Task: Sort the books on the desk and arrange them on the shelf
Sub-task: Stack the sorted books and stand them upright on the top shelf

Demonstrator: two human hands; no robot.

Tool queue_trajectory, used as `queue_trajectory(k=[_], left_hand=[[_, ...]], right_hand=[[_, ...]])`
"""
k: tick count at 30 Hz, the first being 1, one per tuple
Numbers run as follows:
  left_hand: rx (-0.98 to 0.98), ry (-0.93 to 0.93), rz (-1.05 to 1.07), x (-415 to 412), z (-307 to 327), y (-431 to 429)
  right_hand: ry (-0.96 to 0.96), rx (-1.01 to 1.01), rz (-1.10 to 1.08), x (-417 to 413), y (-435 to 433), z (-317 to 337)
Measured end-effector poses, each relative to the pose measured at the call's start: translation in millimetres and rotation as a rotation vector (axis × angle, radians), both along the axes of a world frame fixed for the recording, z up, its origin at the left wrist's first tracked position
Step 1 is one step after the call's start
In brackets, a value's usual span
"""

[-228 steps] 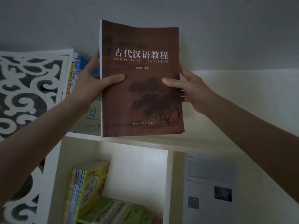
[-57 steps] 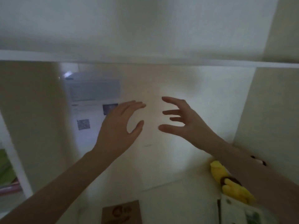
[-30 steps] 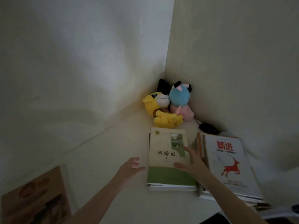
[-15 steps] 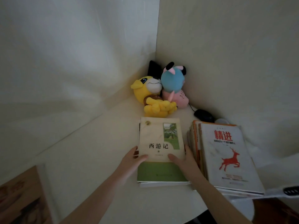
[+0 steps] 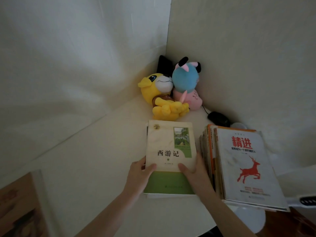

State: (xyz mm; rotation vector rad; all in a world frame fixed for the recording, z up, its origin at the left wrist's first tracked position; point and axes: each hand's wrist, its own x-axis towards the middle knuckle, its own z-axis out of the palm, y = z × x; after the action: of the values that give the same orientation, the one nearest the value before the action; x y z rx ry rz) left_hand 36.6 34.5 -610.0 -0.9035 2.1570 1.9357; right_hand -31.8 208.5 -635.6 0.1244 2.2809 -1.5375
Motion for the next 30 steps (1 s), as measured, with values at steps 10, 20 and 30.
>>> queue_trajectory(k=[10,20,30], left_hand=[[0.500,-0.123,0.171,12.4,2.4,-17.6],[0.471,-0.012,0.360,64.0,-0.5,-53.6],[0.444,-0.118,0.501,104.4,-20.8,-103.6]], right_hand=[[0.024,0.298,0.207,24.8,-14.3,5.0],[0.103,0.265,0.327,66.4,-69.8,-0.6],[0.136,0.307,0.119,2.8,-46.3,6.4]])
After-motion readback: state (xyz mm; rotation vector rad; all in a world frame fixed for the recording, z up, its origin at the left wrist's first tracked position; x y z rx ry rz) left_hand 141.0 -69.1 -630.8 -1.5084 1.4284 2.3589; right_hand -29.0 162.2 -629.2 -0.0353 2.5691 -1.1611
